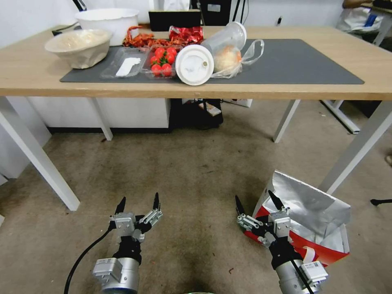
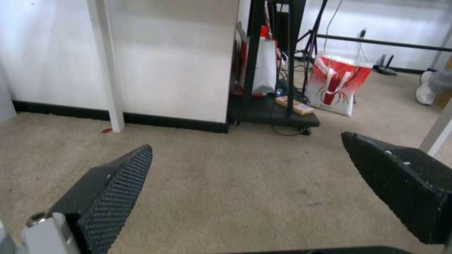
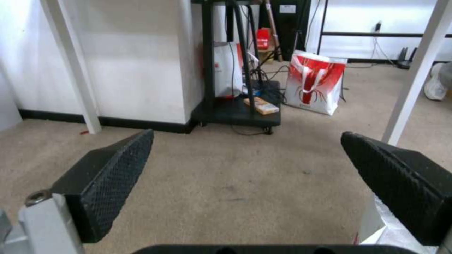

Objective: Pick up the food delivery bag from the floor and place it on the table.

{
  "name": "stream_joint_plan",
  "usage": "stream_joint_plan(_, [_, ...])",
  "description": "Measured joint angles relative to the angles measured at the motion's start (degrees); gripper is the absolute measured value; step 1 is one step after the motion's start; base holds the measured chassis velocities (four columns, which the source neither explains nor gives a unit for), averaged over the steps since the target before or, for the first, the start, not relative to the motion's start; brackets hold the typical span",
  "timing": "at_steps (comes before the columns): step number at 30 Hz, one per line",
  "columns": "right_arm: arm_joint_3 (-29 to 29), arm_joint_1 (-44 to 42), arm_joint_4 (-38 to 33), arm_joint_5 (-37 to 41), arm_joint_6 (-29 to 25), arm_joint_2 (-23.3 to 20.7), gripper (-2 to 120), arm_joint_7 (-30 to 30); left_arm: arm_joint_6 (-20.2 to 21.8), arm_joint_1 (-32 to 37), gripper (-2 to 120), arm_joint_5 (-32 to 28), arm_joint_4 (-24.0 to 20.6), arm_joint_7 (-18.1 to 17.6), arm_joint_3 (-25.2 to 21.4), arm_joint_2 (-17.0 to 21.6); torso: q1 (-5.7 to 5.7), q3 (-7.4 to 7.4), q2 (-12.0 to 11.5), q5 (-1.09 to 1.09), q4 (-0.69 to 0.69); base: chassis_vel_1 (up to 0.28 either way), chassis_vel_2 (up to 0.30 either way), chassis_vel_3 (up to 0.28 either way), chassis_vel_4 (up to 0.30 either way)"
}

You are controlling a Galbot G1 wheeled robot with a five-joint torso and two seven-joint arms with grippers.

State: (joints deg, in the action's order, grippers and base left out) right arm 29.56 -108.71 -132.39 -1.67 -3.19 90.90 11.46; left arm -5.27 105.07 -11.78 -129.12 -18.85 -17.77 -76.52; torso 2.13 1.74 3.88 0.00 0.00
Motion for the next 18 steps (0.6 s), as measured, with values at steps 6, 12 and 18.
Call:
stream_joint_plan(6, [0.01,-0.01,0.30,-0.01,-0.14,-0.02,100,0.06,0.00,-0.06,100,0.00,0.00,0.07,-0.06,0.00,-0.06,-0.97,-1.02,0.00,0.00,0.000,0.000,0.000,0.000])
stream_joint_plan(12, [-0.06,0.18,0.64,-0.06,-0.15,0.06,100,0.14,0.06,-0.22,100,0.00,0.29,0.07,-0.09,0.04,-0.16,-1.73,-2.25,0.00,0.00,0.000,0.000,0.000,0.000])
stream_joint_plan(18, [-0.03,0.41,1.08,-0.07,-0.04,-0.01,100,0.19,0.14,-0.50,100,-0.18,0.63,0.08,-0.09,0.11,-0.32,-1.73,-2.68,0.00,0.00,0.000,0.000,0.000,0.000])
